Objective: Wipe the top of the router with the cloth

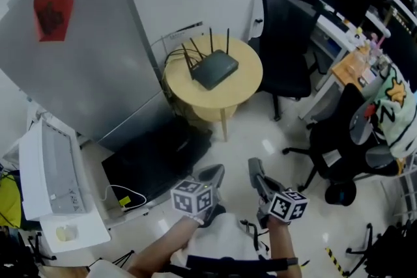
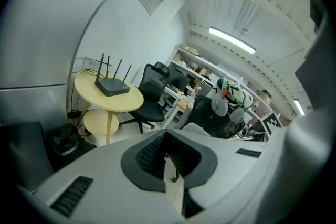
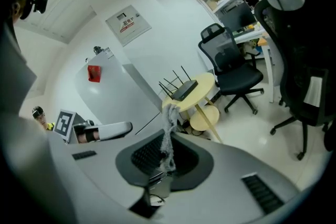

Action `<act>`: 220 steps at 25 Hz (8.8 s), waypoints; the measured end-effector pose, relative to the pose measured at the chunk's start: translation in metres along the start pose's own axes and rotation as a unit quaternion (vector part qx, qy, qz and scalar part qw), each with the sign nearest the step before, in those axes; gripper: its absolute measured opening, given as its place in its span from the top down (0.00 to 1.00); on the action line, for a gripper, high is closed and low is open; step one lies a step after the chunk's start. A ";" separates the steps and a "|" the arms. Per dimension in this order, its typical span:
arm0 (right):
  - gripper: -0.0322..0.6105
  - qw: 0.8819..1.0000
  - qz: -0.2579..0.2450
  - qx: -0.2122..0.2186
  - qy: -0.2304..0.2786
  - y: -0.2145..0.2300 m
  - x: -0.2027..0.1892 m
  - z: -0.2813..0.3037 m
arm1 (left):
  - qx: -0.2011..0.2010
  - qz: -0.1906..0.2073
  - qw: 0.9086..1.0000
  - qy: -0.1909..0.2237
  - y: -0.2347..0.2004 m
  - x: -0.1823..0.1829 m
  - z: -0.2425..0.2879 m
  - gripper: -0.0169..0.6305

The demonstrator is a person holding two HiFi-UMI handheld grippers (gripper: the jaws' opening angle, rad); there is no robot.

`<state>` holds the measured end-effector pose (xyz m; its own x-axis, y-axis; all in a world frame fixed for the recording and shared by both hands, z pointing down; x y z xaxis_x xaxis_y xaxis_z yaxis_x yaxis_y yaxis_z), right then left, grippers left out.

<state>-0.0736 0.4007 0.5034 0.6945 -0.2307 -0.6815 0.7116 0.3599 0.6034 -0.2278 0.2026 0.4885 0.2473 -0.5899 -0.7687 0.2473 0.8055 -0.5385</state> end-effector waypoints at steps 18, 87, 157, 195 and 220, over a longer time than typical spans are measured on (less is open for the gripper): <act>0.89 1.000 -0.015 0.021 -0.017 0.002 0.064 0.106 | -0.008 -0.033 0.999 0.015 -0.070 0.055 0.046 0.98; 0.89 0.861 -0.332 0.138 -0.361 0.025 0.254 0.675 | 0.300 -0.195 0.926 0.121 -0.259 0.205 0.295 0.98; 0.89 0.851 -0.386 0.098 -0.343 0.069 0.244 0.619 | 0.335 -0.223 0.913 0.073 -0.262 0.193 0.295 0.98; 0.89 0.875 -0.359 0.051 -0.320 0.155 0.289 0.575 | 0.336 -0.206 0.918 0.028 -0.249 0.175 0.324 0.98; 0.89 0.818 -0.395 0.190 -0.373 0.050 0.191 0.555 | 0.365 -0.221 0.903 0.053 -0.232 0.149 0.271 0.98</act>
<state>0.1531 -0.1273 0.6336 -0.2266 -0.7940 -0.5641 0.8527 -0.4416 0.2790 0.0059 -0.0876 0.5920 -0.1077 -0.8045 -0.5840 0.8609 0.2184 -0.4596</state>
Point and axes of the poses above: the fingertips, and each gripper's own axes: z forward along the fingers, y to its right, x out of its top, the point moved 10 cm from there along -z, backward along the fingers, and after that the axes turned 4 degrees about y, right-handed, at the moved point
